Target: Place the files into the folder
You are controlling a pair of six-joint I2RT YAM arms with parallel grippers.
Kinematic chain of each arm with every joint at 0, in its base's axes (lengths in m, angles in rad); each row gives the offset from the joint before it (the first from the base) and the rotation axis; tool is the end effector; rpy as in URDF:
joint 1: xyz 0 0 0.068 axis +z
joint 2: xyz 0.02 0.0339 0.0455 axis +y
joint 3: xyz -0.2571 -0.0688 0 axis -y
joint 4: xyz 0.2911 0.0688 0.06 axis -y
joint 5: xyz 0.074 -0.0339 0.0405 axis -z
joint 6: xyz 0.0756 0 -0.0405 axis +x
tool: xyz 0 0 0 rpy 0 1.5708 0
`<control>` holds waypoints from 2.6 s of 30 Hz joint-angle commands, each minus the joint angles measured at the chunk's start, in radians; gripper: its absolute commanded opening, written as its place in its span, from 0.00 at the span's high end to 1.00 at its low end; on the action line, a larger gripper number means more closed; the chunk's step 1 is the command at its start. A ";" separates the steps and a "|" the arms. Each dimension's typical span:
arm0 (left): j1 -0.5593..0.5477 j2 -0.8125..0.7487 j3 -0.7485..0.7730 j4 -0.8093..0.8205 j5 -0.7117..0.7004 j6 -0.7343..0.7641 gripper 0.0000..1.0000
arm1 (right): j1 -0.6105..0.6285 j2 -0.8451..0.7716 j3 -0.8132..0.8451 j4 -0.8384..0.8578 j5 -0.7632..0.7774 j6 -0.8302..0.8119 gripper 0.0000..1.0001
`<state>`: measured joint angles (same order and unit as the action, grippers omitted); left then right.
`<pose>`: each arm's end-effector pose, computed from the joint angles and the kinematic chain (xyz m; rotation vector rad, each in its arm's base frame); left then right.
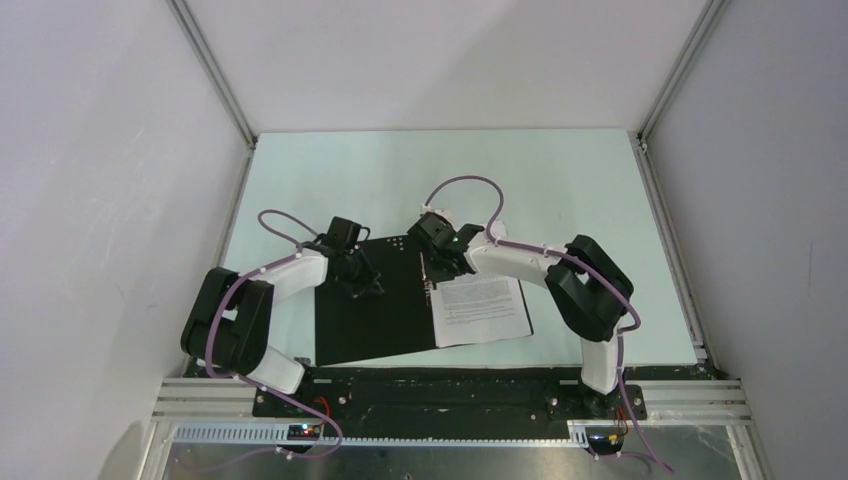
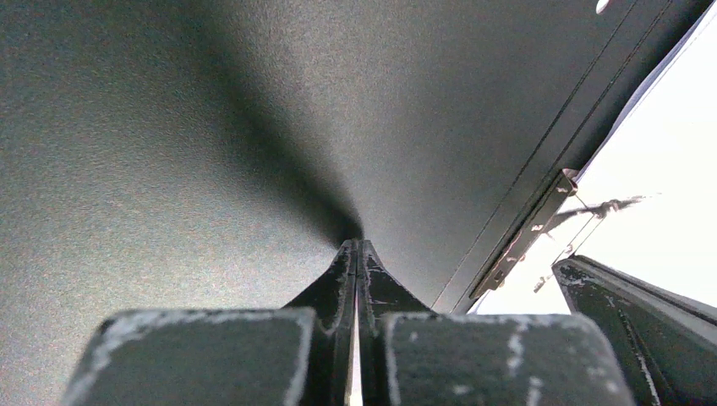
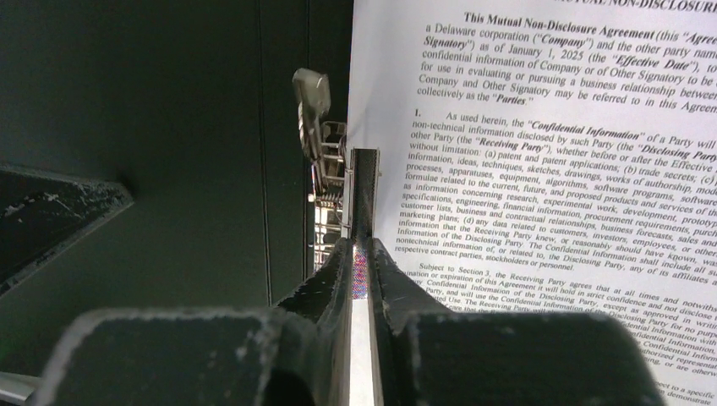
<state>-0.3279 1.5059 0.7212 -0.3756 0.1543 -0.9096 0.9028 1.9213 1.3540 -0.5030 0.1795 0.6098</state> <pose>0.2907 -0.1112 0.0705 -0.7732 2.7429 -0.5235 0.2938 0.3506 0.1190 -0.3256 2.6229 0.2905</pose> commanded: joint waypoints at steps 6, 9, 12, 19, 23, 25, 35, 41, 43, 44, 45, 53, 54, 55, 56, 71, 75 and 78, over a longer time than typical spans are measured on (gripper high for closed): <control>0.016 0.034 -0.016 -0.008 -0.090 -0.003 1.00 | 0.029 -0.047 -0.057 -0.012 0.008 0.032 0.89; 0.016 0.036 -0.012 -0.009 -0.086 -0.004 1.00 | 0.027 -0.056 -0.085 0.007 0.007 0.040 0.89; 0.016 0.037 -0.007 -0.008 -0.081 -0.005 1.00 | 0.027 -0.060 -0.106 0.027 0.003 0.046 0.89; 0.015 0.028 0.013 -0.009 -0.068 0.008 1.00 | 0.035 -0.123 -0.161 0.076 0.020 0.055 0.77; 0.015 0.027 0.022 -0.009 -0.061 0.009 1.00 | 0.043 -0.157 -0.161 0.069 0.027 0.055 0.73; 0.016 0.023 0.028 -0.009 -0.057 0.012 1.00 | 0.050 -0.172 -0.162 0.057 0.035 0.060 0.72; 0.013 -0.012 0.069 -0.013 -0.016 0.062 1.00 | 0.066 -0.283 -0.149 0.004 0.070 0.069 0.62; 0.009 -0.026 0.116 -0.020 0.021 0.088 0.95 | 0.072 -0.199 -0.012 -0.068 0.105 0.029 0.59; 0.007 -0.023 0.128 -0.025 0.029 0.092 0.93 | 0.076 -0.166 0.036 -0.099 0.127 0.016 0.59; 0.007 -0.022 0.134 -0.028 0.029 0.095 0.93 | 0.077 -0.144 0.069 -0.110 0.141 0.008 0.59; 0.007 -0.018 0.137 -0.029 0.032 0.096 0.92 | 0.077 -0.134 0.103 -0.128 0.147 0.004 0.59; 0.006 0.022 0.181 -0.031 0.054 0.098 0.89 | 0.092 -0.019 0.222 -0.209 0.183 -0.028 0.60; 0.006 0.031 0.190 -0.031 0.057 0.095 0.89 | 0.095 -0.017 0.222 -0.209 0.183 -0.028 0.61; 0.006 0.037 0.195 -0.031 0.059 0.094 0.88 | 0.096 -0.011 0.220 -0.211 0.181 -0.028 0.61; 0.005 0.048 0.203 -0.030 0.066 0.090 0.88 | 0.098 -0.008 0.220 -0.211 0.180 -0.026 0.62; -0.037 0.224 0.381 -0.028 0.153 0.092 0.85 | 0.107 0.009 0.184 -0.196 0.166 -0.012 0.78; -0.051 0.264 0.414 -0.028 0.199 0.092 0.86 | 0.108 0.002 0.161 -0.183 0.154 0.002 0.81; -0.061 0.282 0.427 -0.029 0.224 0.090 0.86 | 0.111 0.002 0.146 -0.178 0.148 0.013 0.85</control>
<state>-0.3729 1.7653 1.1072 -0.4068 0.3164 -0.8360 1.0065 1.9247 1.5238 -0.6983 0.3206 0.6014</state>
